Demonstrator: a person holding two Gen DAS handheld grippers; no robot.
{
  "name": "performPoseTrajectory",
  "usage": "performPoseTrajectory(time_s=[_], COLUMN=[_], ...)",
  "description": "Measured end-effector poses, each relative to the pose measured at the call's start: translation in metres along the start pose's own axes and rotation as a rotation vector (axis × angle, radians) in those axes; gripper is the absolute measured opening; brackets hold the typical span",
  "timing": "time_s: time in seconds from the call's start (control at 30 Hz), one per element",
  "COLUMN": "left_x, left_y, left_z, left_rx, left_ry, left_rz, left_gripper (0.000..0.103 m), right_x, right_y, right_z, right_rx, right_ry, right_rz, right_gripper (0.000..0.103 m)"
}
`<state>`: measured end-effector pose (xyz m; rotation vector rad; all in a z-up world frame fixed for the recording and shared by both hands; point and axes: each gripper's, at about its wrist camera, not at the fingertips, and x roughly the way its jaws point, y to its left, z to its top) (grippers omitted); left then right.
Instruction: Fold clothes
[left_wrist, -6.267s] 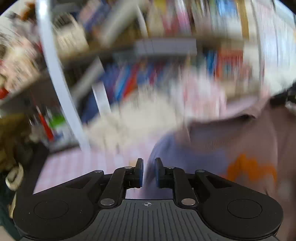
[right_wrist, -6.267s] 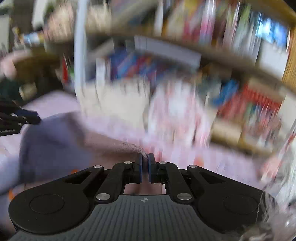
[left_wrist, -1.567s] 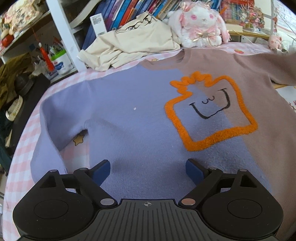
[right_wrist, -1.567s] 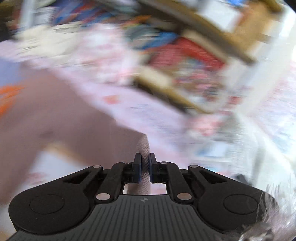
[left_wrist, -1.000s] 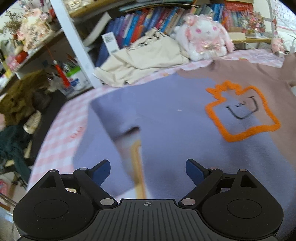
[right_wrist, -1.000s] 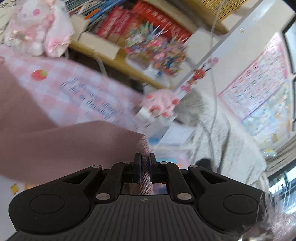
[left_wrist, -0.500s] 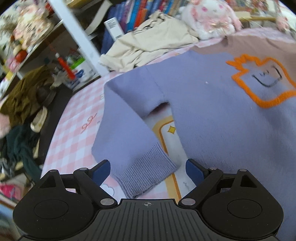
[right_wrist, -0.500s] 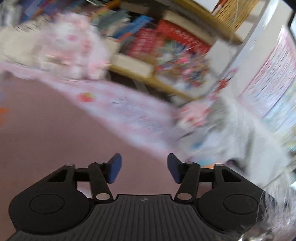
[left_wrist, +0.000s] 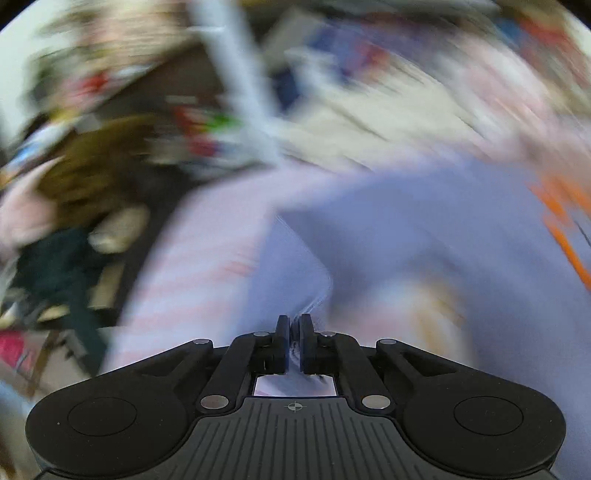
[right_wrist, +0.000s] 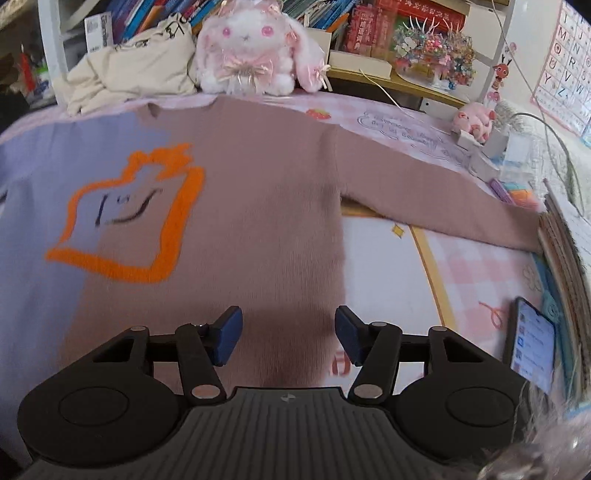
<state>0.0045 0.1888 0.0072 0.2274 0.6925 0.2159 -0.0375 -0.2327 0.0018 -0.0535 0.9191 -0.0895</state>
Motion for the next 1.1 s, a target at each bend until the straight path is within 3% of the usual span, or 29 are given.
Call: performPoseTrajectory(time_s=[0.13, 0.2, 0.23, 0.27, 0.3, 0.33, 0.37, 0.43, 0.47, 0.5, 0.57, 0.77, 0.87, 0.97, 1.03, 1.1], left_x=[0.028, 0.031, 0.026, 0.018, 0.014, 0.011, 0.010, 0.014, 0.015, 0.016, 0.018, 0.024, 0.022, 0.018, 0.018, 0.020], left_y=[0.060, 0.069, 0.067, 0.060, 0.050, 0.040, 0.026, -0.003, -0.020, -0.034, -0.060, -0.080, -0.090, -0.096, -0.091, -0.080], left_z=[0.032, 0.037, 0.037, 0.034, 0.030, 0.026, 0.020, 0.009, 0.007, 0.006, 0.005, 0.004, 0.003, 0.001, -0.002, -0.002], left_rx=[-0.053, -0.083, -0.117, -0.160, -0.206, -0.252, -0.305, -0.371, -0.372, -0.351, -0.308, -0.266, -0.243, -0.238, -0.270, -0.303], left_ry=[0.031, 0.049, 0.029, 0.011, 0.022, 0.038, 0.072, 0.141, 0.170, 0.187, 0.214, 0.241, 0.252, 0.267, 0.275, 0.255], left_rz=[0.198, 0.243, 0.207, 0.127, -0.001, -0.134, -0.306, -0.552, -0.615, -0.618, -0.602, -0.602, -0.603, -0.616, -0.621, -0.576], left_gripper=[0.010, 0.011, 0.014, 0.028, 0.051, 0.061, 0.067, 0.067, 0.067, 0.067, 0.067, 0.059, 0.028, 0.007, 0.006, 0.003], right_x=[0.000, -0.001, -0.001, -0.001, -0.001, -0.002, -0.002, -0.003, -0.004, -0.004, -0.004, -0.005, -0.004, -0.002, 0.001, 0.003], right_y=[0.007, 0.010, 0.011, 0.010, 0.010, 0.010, 0.010, 0.008, 0.007, 0.006, 0.002, -0.010, -0.012, -0.007, -0.002, 0.003], right_z=[-0.010, -0.011, -0.011, -0.012, -0.012, -0.012, -0.013, -0.013, -0.014, -0.014, -0.015, -0.018, -0.018, -0.014, -0.011, -0.007], right_rx=[0.000, -0.007, -0.009, -0.007, -0.005, -0.003, -0.001, -0.001, -0.001, -0.002, 0.000, 0.051, 0.085, 0.074, 0.071, 0.068], right_ry=[0.023, 0.023, 0.023, 0.024, 0.025, 0.026, 0.028, 0.032, 0.034, 0.036, 0.038, 0.041, 0.044, 0.040, 0.032, 0.024], right_rz=[-0.018, -0.028, -0.032, -0.035, -0.038, -0.041, -0.045, -0.059, -0.066, -0.072, -0.078, -0.064, -0.027, 0.008, 0.036, 0.063], right_gripper=[0.054, 0.054, 0.054, 0.054, 0.054, 0.053, 0.053, 0.052, 0.052, 0.052, 0.049, 0.042, 0.026, 0.015, 0.012, 0.012])
